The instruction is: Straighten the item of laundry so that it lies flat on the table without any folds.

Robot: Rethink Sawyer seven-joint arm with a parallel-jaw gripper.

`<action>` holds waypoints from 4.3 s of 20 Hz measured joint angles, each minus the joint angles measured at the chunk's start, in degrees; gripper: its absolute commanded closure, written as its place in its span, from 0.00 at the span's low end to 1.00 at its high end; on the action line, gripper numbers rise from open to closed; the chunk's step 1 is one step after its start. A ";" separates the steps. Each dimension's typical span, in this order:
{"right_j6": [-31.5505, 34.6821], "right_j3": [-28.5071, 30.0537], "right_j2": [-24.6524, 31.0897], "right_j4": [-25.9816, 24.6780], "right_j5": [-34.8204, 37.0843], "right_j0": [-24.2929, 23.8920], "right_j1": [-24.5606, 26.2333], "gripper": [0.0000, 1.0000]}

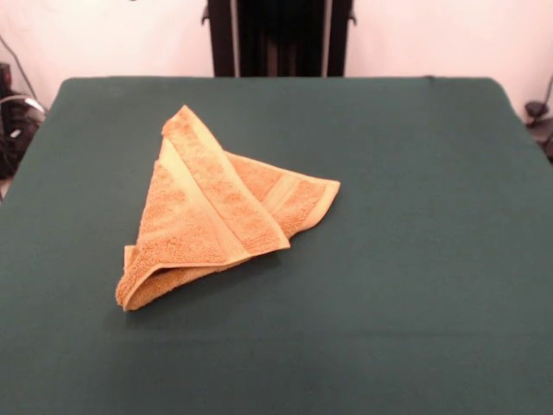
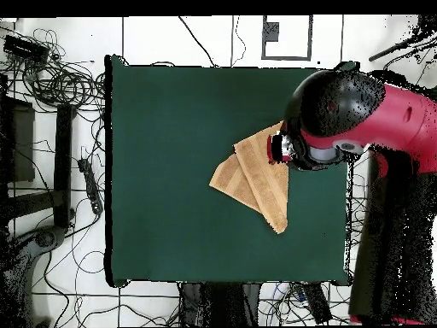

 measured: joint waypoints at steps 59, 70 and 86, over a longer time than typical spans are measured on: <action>0.00 -51.94 5.10 -6.91 20.27 8.98 33.21 0.00; 0.00 -56.41 6.44 -7.35 20.27 9.15 34.74 0.00; 0.00 -59.70 12.18 -15.95 20.50 11.21 37.18 0.00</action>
